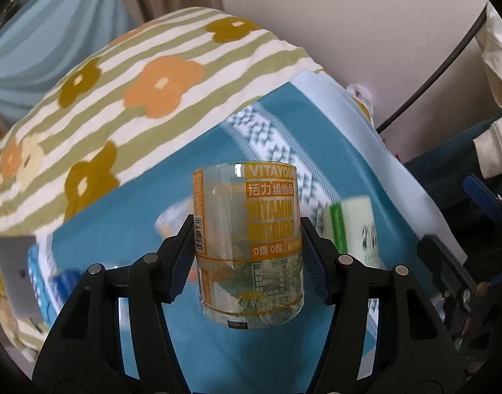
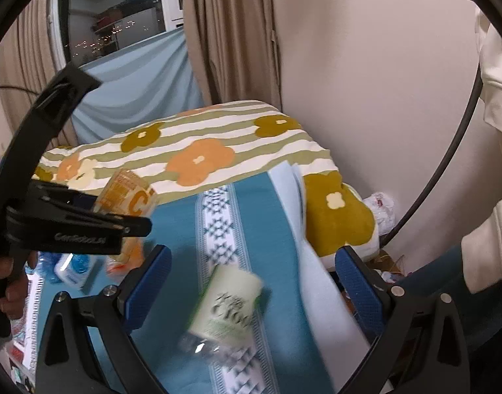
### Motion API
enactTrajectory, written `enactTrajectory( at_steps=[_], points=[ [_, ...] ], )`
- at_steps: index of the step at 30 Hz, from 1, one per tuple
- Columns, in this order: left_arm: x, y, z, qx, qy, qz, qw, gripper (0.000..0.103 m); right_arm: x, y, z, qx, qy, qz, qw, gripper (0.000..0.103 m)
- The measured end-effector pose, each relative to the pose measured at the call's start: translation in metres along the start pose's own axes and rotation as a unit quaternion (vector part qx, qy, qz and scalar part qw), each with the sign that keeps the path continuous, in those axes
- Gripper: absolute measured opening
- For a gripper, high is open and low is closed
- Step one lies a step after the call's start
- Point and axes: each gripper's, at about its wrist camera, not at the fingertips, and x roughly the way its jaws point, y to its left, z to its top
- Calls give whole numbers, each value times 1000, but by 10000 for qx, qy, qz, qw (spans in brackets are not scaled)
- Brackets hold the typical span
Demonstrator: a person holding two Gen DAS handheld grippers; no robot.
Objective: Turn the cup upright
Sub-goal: 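Carry the cup with the left gripper, lower it onto the cloth, open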
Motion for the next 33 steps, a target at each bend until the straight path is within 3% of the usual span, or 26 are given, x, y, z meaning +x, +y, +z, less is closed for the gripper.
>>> enactTrajectory(
  at_steps=[9, 20, 28, 33],
  points=[
    [-29, 44, -91, -846, 157, 128, 9962, 64, -25, 51, -25, -302, 89, 416, 9986, 99],
    [5, 75, -181, -1835, 663, 259, 9804, 64, -12, 91, -64, -666, 528, 803, 9931, 99],
    [26, 86, -211, -2314, 798, 276, 9692, 64, 1, 99, -77, -827, 721, 881, 9901, 99],
    [27, 87, -213, -2275, 811, 297, 9699, 65, 5, 100, -81, -833, 801, 915, 9891, 99]
  ],
)
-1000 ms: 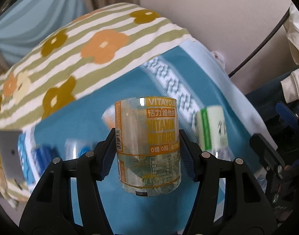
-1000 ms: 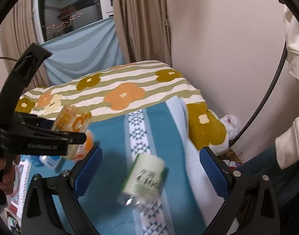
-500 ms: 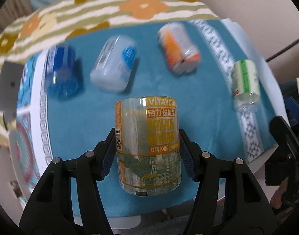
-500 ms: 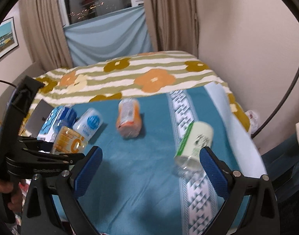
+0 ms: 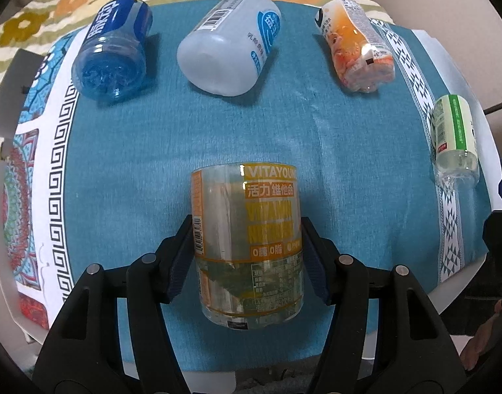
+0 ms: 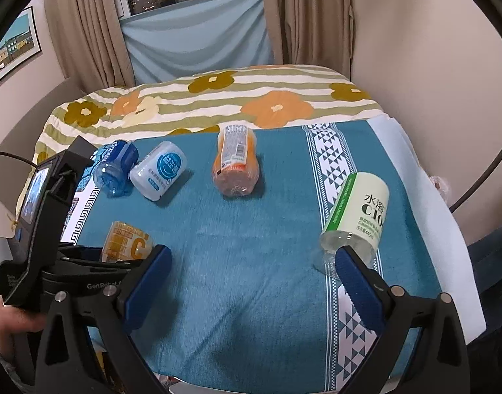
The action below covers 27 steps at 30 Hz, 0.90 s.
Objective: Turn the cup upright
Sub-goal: 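Carry the cup with the left gripper, lower it onto the cloth, open, then close the right gripper around the clear cup on the cloth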
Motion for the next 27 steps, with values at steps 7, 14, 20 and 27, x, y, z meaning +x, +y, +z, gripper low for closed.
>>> enactTrajectory(
  at_steps=[7, 14, 20, 27],
  points=[
    [0, -2, 4, -27, 97, -29, 9999, 95, 0, 1, 2, 14, -11, -2, 10000, 99],
    [-9, 4, 4, -5, 18, -70, 10000, 100, -1, 2, 9, -1, -31, -30, 10000, 99],
    [-31, 17, 3, -32, -83, -67, 9999, 100, -5, 9, 23, -51, 87, 124, 9999, 99],
    [-75, 51, -5, -107, -419, 90, 9990, 103, 10, 17, 55, 390, 1011, 967, 9894, 99]
  ],
)
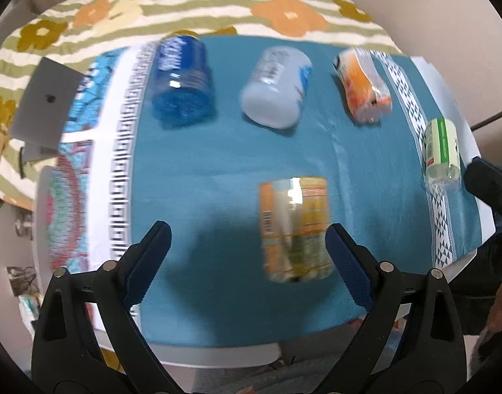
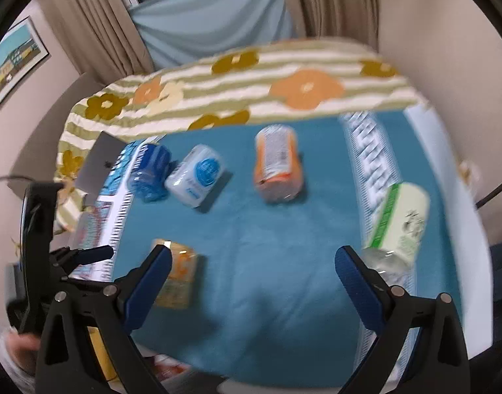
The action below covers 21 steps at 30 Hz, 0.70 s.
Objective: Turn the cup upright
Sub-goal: 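Close the right gripper around the clear cup on the cloth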
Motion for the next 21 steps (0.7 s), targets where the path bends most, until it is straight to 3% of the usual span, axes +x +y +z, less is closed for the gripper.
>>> enactTrajectory(
  at_steps=[7, 11, 16, 21],
  points=[
    [-9, 46, -12, -381, -189, 193, 9989, 103, 40, 26, 19, 339, 1091, 545, 9920, 99],
    [-6, 70, -22, -611, -175, 92, 9979, 103, 75, 44, 17, 471, 1723, 732, 9812, 99],
    [2, 93, -38, -846, -21, -129, 9963, 103, 115, 57, 16, 468, 2389, 688, 9675, 98],
    [16, 104, -46, -973, 136, -238, 9949, 103, 148, 58, 17, 533, 2929, 642, 9525, 85]
  ],
)
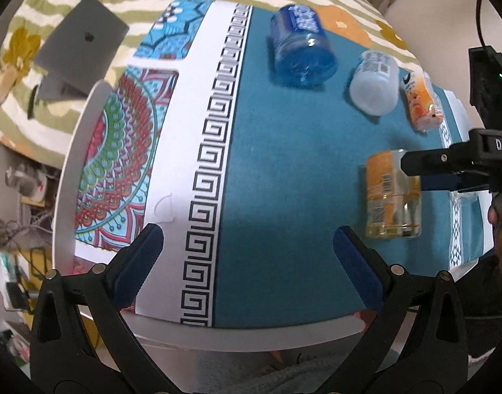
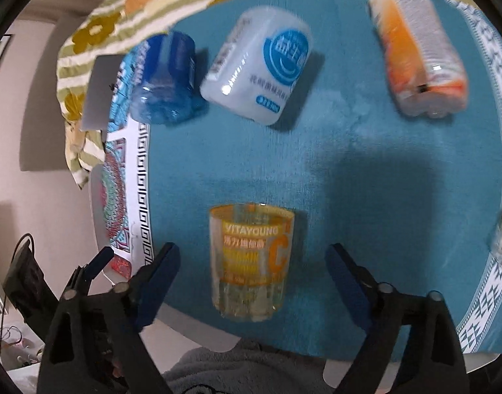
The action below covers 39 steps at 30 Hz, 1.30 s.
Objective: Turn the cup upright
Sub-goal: 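Close the right gripper around the clear cup on the cloth, then rotate the held cup with the right gripper until its rim faces up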
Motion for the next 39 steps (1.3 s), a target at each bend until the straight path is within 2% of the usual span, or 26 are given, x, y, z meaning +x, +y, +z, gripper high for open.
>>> enactTrajectory(
  at_steps=[2, 5, 8, 12, 16, 20, 23, 24, 25, 27, 29, 30, 32, 36, 39],
  points=[
    [5, 4, 0, -15, 47, -36, 10000, 103, 6, -3, 4, 93, 135, 44, 9999, 83],
    [9, 8, 3, -17, 70, -37, 10000, 103, 13, -5, 9, 156, 294, 87, 9994, 73],
    [12, 12, 8, -45, 76, -49, 9999, 103, 19, -5, 11, 183, 412, 62, 9990, 69],
    [13, 15, 12, -49, 58, -56, 10000, 103, 23, -7, 12, 219, 501, 156, 9984, 55],
    [13, 13, 16, -22, 59, -62, 10000, 103, 20, -9, 11, 224, 437, 205, 9986, 54],
    [10, 9, 17, 54, 39, -58, 10000, 103, 6, -9, 5, 242, 91, 326, 9991, 53],
    [4, 7, 18, 96, -41, -56, 9999, 103, -18, -1, -7, 63, -727, 316, 9968, 53],
    [2, 7, 18, 105, -64, -50, 9999, 103, -29, 6, -18, -177, -1262, 117, 9918, 53],
    [0, 7, 18, 114, -93, -40, 9999, 103, -35, 9, -25, -312, -1604, -24, 9866, 53],
    [-4, 8, 18, 139, -140, -5, 9998, 103, -41, 20, -52, -640, -2559, -429, 9636, 53],
    [-6, 9, 18, 192, -165, 49, 9997, 103, -36, 27, -73, -779, -3176, -791, 9417, 53],
    [-7, 9, 18, 227, -182, 73, 9996, 103, -31, 30, -87, -827, -3558, -986, 9257, 53],
    [-9, 9, 15, 345, -212, 135, 9991, 103, -20, 36, -105, -1018, -4009, -1359, 9002, 53],
    [-8, 10, 8, 590, -232, 298, 9975, 103, 1, 42, -126, -1470, -4514, -1833, 8608, 53],
    [-5, 11, 2, 648, -196, 347, 9971, 103, 8, 38, -133, -1501, -4642, -1857, 8529, 53]
  ],
)
